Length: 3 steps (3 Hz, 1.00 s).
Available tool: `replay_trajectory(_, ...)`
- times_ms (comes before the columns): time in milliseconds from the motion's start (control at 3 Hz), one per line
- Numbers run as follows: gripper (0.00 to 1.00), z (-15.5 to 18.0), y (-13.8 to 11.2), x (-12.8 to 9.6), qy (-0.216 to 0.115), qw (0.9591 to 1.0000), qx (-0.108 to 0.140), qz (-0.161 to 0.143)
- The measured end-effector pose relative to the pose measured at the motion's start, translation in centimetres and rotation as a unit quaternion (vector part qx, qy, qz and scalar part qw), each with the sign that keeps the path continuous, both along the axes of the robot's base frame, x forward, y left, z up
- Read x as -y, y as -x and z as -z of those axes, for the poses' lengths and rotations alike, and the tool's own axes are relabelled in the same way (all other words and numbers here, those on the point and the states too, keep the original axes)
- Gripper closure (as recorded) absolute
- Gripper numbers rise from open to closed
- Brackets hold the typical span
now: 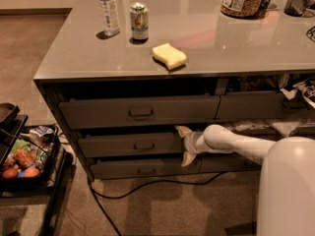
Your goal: Open middle drawer
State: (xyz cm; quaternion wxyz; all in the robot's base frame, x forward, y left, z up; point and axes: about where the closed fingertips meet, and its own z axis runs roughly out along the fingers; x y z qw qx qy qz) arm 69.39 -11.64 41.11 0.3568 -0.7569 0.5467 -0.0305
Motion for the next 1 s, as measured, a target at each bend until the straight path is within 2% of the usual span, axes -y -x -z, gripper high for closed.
replay_trajectory(333,0.00,-0.20,-1.04,0.29,-0.020,0.9994,0.022,0.018)
replay_trajectory(667,0.00,-0.31,-0.98,-0.28,-0.025,0.9993,0.023,0.016)
replay_trajectory(1000,0.00,0.23,-1.23,-0.67,-0.015,0.9996,0.021,0.012)
